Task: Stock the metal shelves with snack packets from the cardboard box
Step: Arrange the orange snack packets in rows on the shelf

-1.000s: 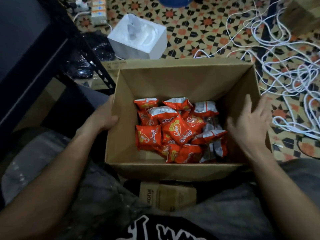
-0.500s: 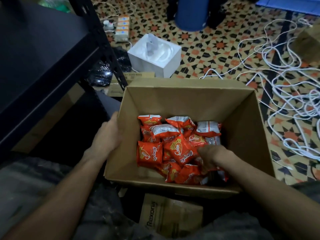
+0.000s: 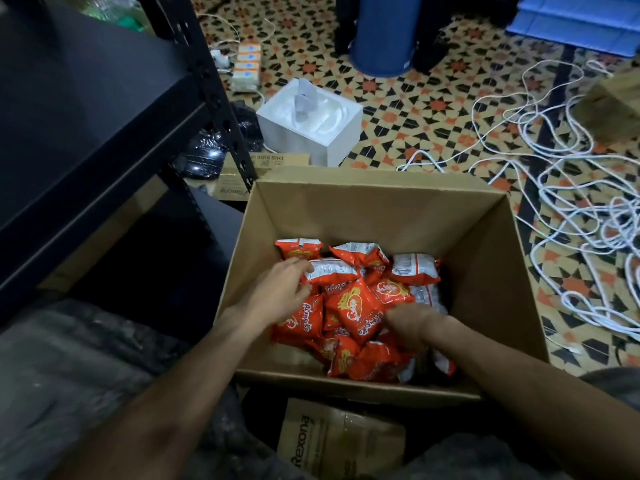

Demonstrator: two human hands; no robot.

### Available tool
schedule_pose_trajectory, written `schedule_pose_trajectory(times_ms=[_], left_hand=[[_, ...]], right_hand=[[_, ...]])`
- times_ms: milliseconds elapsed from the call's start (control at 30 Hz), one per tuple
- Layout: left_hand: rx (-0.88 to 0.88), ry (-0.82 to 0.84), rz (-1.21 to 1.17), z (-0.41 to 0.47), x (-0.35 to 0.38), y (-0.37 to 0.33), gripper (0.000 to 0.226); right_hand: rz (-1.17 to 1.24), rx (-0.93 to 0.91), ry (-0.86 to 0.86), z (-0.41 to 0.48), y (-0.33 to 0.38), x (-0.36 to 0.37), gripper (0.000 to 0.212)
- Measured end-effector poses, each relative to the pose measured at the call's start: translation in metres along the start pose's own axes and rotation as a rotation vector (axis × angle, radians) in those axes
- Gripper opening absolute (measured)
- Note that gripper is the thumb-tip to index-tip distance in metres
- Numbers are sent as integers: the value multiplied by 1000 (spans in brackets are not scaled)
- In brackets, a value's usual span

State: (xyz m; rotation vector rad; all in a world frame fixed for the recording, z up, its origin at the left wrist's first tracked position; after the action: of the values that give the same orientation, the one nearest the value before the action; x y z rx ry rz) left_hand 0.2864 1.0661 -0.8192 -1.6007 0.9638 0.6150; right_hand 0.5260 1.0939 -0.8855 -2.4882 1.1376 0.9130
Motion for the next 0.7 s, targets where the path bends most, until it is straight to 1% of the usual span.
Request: schedule_pose_trajectory(times_ms=[100, 133, 167, 267, 333, 367, 400, 500, 567, 633, 700], left_hand=[[-46, 26, -9, 5, 5, 6, 39], [-54, 33, -20, 7, 7, 9, 40], [-58, 43, -31, 8, 9, 11, 40], [-54, 58, -50, 10, 13, 17, 41], [-55, 45, -57, 12, 14, 21, 41], [-54, 42, -57, 13, 14, 22, 41], [-56, 43, -52, 14, 14, 23, 41], [-43, 37, -19, 23, 17, 22, 44], [-16, 31, 20, 34, 24, 18, 48], [3, 68, 90, 49, 37, 17, 56], [-38, 194, 199, 63, 54, 21, 75]], right_hand=[[135, 75, -273, 3, 0, -25, 23], [167, 108, -333, 6, 0, -31, 23], [204, 142, -357, 10, 1, -36, 26], [326, 242, -333, 28, 5, -47, 39], [426, 298, -280, 44, 9, -48, 48], [481, 315, -249, 50, 12, -47, 49], [519, 322, -245, 54, 15, -46, 46], [541, 353, -286, 57, 13, -43, 27], [562, 329, -309, 48, 6, -48, 19], [567, 300, -325, 34, -2, -54, 10], [530, 301, -369, 19, -9, -57, 18]])
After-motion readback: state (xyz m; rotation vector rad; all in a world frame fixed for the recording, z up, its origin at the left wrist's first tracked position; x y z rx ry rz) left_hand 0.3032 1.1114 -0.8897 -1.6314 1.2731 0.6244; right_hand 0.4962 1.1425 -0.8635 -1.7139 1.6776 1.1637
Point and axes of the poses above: each hand's wrist, its own z-axis towards the middle knuckle, its own x-axis out of the palm, y = z × x, the point moved 2 cm from there along z, towards the middle knuckle, and after that the axes turned 9 degrees about -z, right-handed, at the moved point
